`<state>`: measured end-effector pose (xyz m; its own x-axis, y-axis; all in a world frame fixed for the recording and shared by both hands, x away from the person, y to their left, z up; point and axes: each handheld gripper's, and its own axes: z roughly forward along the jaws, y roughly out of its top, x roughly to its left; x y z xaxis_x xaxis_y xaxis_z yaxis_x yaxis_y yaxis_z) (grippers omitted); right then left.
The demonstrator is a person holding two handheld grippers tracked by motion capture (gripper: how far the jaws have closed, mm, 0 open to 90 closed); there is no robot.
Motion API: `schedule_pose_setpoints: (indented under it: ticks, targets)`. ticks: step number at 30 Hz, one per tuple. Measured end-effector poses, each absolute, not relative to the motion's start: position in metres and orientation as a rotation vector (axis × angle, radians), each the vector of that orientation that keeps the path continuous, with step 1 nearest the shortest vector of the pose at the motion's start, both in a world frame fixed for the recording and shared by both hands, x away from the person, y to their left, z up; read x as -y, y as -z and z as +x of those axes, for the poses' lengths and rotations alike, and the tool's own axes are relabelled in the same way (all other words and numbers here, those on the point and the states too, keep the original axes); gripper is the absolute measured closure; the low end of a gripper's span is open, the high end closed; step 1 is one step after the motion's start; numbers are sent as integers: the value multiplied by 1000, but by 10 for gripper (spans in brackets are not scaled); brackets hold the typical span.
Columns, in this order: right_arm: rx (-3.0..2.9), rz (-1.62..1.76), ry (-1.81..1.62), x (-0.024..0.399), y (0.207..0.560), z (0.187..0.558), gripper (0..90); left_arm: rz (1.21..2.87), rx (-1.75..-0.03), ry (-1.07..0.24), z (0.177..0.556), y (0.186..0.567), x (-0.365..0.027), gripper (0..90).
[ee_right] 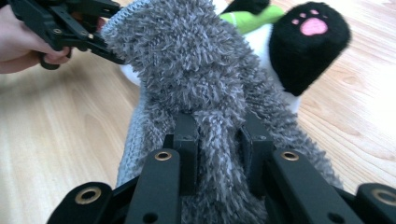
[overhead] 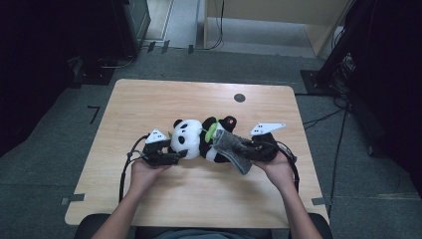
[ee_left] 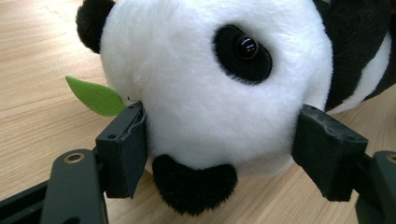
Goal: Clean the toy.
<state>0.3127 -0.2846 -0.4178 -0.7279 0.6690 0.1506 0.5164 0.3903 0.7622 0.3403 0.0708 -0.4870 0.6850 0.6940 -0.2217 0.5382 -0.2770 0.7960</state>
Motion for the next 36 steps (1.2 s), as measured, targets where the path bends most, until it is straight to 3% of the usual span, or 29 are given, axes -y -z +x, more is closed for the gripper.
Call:
schedule_pose_setpoints:
  ticks: [13,21,29,36]
  targets:
    - [-2415,1184,-1212,303,434,320,740,1954,-947,-206,341,488,-72,249]
    - [-2305,1159,-1354,311,413,309,745,1956,-948,-209,340,487,-71,246]
    - [-2330,1059,-1380,284,390,300,743,1987,-947,-191,342,483,-71,225]
    - [-2430,1040,-1322,259,407,304,738,2021,-893,-181,347,477,-73,163]
